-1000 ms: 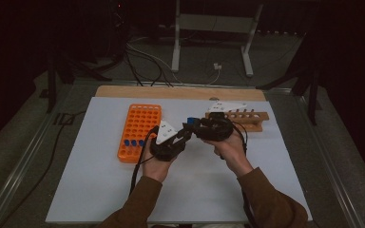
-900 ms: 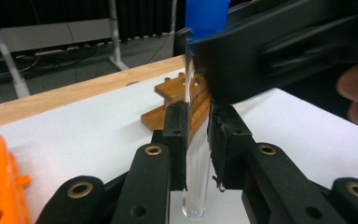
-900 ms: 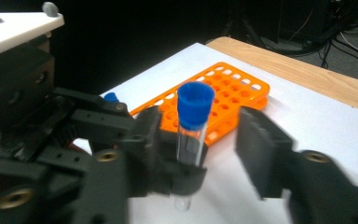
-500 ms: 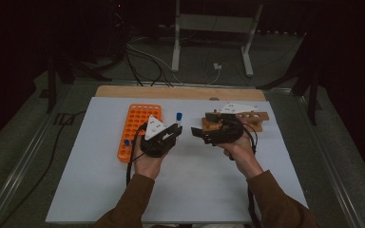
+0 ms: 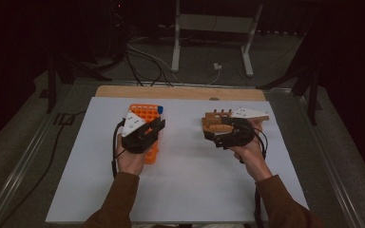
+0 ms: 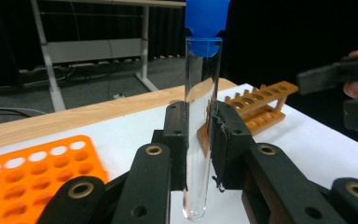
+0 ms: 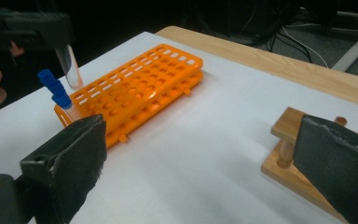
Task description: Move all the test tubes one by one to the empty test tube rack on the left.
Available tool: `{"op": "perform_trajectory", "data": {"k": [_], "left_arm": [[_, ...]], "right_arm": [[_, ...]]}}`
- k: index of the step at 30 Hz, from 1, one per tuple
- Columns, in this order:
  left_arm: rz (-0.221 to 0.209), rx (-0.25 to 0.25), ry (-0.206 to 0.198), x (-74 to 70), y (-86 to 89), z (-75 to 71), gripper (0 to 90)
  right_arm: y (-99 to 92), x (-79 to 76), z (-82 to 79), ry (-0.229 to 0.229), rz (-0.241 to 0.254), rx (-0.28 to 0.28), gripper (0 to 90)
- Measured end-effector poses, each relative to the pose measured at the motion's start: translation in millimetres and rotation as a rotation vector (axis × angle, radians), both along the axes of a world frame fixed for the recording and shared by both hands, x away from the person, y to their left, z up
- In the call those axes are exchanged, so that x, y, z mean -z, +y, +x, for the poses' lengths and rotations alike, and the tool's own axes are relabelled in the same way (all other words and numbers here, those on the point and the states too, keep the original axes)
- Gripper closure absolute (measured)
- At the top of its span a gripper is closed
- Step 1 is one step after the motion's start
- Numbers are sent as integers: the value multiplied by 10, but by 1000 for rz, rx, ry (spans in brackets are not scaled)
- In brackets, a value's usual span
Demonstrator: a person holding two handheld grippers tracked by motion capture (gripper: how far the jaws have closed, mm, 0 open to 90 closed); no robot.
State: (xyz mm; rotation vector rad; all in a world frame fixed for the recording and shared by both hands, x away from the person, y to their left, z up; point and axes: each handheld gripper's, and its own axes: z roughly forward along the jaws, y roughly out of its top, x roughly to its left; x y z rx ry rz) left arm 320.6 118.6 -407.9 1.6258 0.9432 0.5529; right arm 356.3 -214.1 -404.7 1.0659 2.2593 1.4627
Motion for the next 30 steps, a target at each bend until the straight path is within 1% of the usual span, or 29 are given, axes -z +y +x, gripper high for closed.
{"op": "perform_trajectory", "data": {"k": [5, 8, 10, 13, 20, 23, 30], "left_arm": [[-21, -37, -7, -9, 198, -4, 783], [-25, -55, -9, -9, 310, -9, 783], [-24, -64, -12, -9, 383, -17, 784], [-36, -75, -22, 3, 496, -33, 784], [-32, -111, -22, 65, 715, -72, 784], [-29, -116, -21, 95, 788, -89, 783], [-12, -121, -9, 193, 903, -129, 783]], "right_arm": [[-83, 45, -11, 2, 2, 21, 24], [-127, 69, -20, 3, 2, 34, 19], [-155, 80, -29, 2, 3, 37, 19], [-186, 95, -46, -2, 3, 37, 13], [-197, 131, -93, -9, -17, 42, 9], [-205, 158, -108, -14, -12, 45, 0], [-271, 233, -136, -2, 0, 58, 0]]}}
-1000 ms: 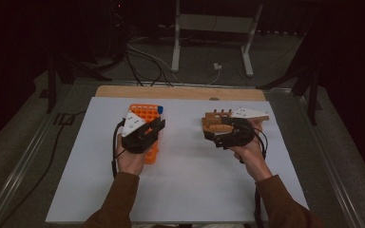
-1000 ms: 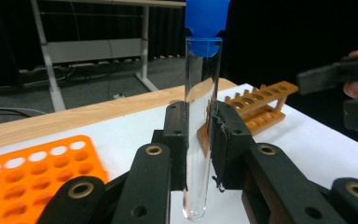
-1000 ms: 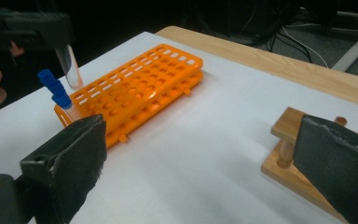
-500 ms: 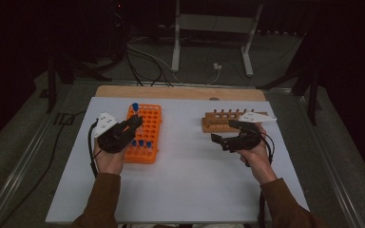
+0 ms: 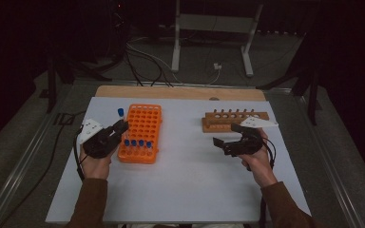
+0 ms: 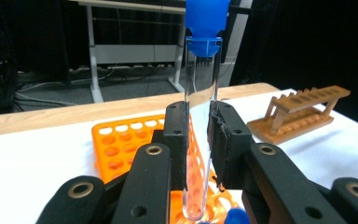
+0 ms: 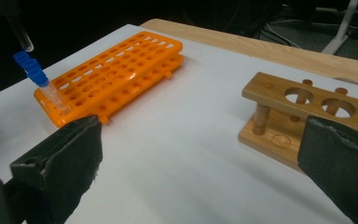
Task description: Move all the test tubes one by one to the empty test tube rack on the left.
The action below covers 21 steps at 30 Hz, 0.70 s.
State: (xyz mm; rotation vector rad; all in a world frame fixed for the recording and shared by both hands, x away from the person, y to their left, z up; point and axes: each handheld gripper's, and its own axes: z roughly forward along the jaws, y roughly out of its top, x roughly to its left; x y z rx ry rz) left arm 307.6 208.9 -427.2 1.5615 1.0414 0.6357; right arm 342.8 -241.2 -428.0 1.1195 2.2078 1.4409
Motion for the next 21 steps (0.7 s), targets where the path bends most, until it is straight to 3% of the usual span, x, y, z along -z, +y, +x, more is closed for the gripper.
{"op": "perform_trajectory", "data": {"k": [10, 21], "left_arm": [[15, -16, 30, 152, 133, -61, 783], [46, -10, 64, 383, 132, -97, 782]], "right_arm": [[-102, 28, -80, -1, 17, 8, 0], [-124, 52, -142, -11, 11, 4, 0]]}}
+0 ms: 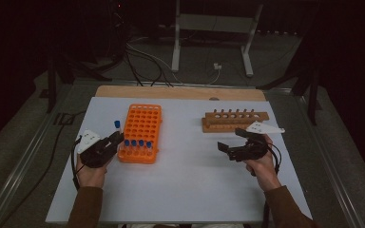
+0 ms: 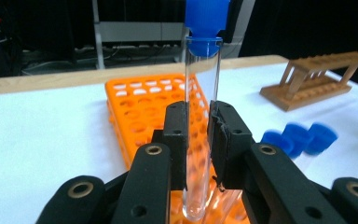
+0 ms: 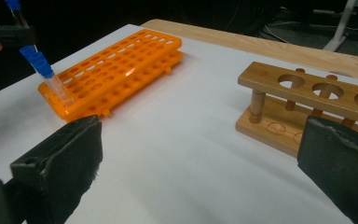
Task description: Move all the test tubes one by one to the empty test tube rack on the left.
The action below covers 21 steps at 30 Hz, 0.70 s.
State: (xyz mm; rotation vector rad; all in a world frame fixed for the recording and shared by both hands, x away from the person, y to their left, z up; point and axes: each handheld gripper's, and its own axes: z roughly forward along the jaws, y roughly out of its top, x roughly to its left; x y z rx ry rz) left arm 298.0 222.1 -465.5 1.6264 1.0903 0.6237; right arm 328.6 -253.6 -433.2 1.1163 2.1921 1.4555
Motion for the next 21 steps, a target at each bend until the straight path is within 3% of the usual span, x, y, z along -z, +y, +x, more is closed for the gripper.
{"op": "perform_trajectory", "data": {"k": [10, 18, 21], "left_arm": [[29, -7, 40, 176, -4, -5, 783], [111, -3, 104, 270, -48, -46, 783], [114, -9, 107, 267, -54, -62, 783]], "right_arm": [[-19, 39, -54, -3, -17, 0, 0], [-30, 65, -90, -2, -19, -5, 1], [-45, 77, -94, 0, -20, -3, 1]]}}
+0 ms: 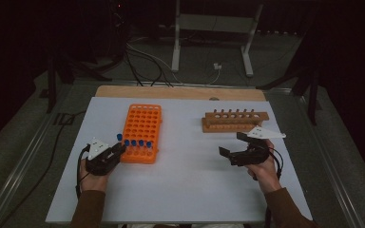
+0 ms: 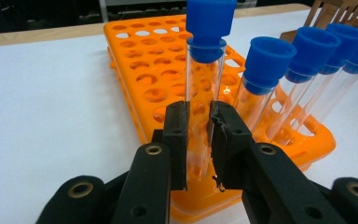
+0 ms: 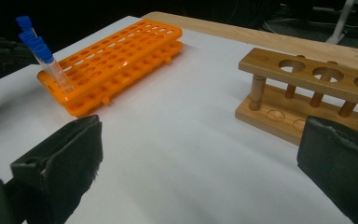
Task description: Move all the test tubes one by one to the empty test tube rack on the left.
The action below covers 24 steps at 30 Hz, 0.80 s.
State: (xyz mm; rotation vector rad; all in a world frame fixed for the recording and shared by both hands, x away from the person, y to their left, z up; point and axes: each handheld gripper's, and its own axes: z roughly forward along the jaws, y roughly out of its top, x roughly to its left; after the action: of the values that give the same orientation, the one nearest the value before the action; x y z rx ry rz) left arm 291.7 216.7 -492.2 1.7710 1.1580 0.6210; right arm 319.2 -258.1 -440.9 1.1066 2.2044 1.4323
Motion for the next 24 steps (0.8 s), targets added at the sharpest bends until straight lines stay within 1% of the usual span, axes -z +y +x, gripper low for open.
{"op": "perform_trajectory", "data": {"k": [2, 4, 12, 14, 15, 16, 24], "left_arm": [[8, 2, 1, 2, 3, -7, 783], [21, 1, 13, 19, 0, -2, 783], [25, 1, 17, 41, 1, -17, 784], [43, 4, 23, 52, -11, -22, 783], [61, 5, 35, 68, -25, -22, 784], [65, 4, 28, 85, -32, -31, 783], [54, 0, 36, 86, -25, -33, 783]], "right_arm": [[-6, 13, -2, 5, -1, 0, 1], [-8, 26, -2, 7, -4, 0, 1], [-14, 39, -5, 13, -3, 1, 1], [-18, 42, -7, 13, -3, 1, 1], [-20, 44, -8, 12, -3, 2, 1], [-23, 46, -10, 13, -2, 2, 1], [-51, 46, -22, 14, 3, 6, 1]]}}
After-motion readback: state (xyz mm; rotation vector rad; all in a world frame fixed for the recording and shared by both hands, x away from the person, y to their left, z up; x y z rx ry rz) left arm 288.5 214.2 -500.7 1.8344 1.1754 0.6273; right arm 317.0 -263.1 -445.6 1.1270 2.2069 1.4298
